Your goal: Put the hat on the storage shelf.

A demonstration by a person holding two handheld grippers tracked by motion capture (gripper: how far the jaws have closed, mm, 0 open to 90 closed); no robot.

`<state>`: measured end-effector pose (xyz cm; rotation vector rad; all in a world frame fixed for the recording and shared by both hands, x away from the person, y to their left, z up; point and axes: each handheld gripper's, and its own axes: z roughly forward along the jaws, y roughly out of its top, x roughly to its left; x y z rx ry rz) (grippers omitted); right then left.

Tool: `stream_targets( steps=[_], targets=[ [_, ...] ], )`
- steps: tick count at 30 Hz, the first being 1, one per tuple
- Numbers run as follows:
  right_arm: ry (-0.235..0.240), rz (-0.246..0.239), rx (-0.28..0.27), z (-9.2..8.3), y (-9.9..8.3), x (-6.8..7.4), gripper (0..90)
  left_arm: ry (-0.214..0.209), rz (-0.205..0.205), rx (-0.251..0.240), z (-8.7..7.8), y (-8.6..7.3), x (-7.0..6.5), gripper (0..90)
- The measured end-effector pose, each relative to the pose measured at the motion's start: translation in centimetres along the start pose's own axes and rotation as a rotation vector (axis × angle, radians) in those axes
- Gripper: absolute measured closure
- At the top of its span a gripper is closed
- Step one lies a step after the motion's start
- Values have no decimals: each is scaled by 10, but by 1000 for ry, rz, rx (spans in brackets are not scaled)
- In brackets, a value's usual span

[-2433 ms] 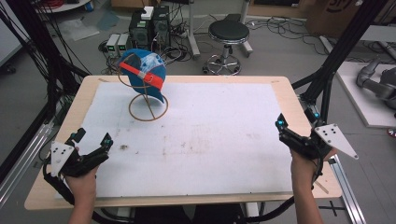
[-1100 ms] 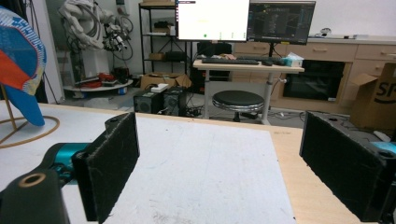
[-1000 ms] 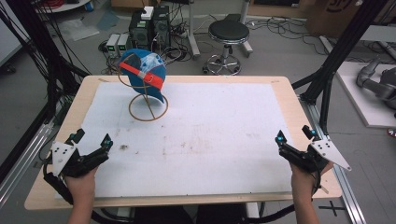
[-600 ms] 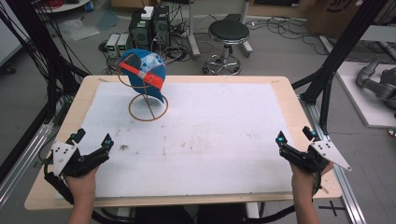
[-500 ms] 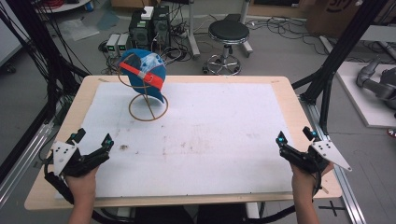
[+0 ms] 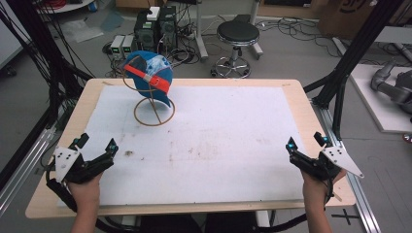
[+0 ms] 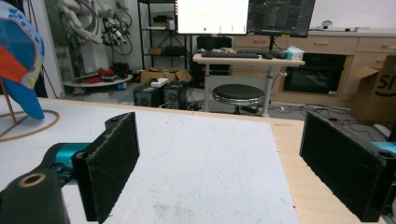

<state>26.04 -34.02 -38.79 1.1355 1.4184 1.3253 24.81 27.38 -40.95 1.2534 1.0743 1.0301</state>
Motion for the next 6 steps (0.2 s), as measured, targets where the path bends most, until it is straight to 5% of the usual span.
stream_targets(
  steps=[6],
  targets=[
    [8, -12, -6, 1, 0, 3, 118, -1, 3, -1, 0, 0, 0, 111]
  ],
)
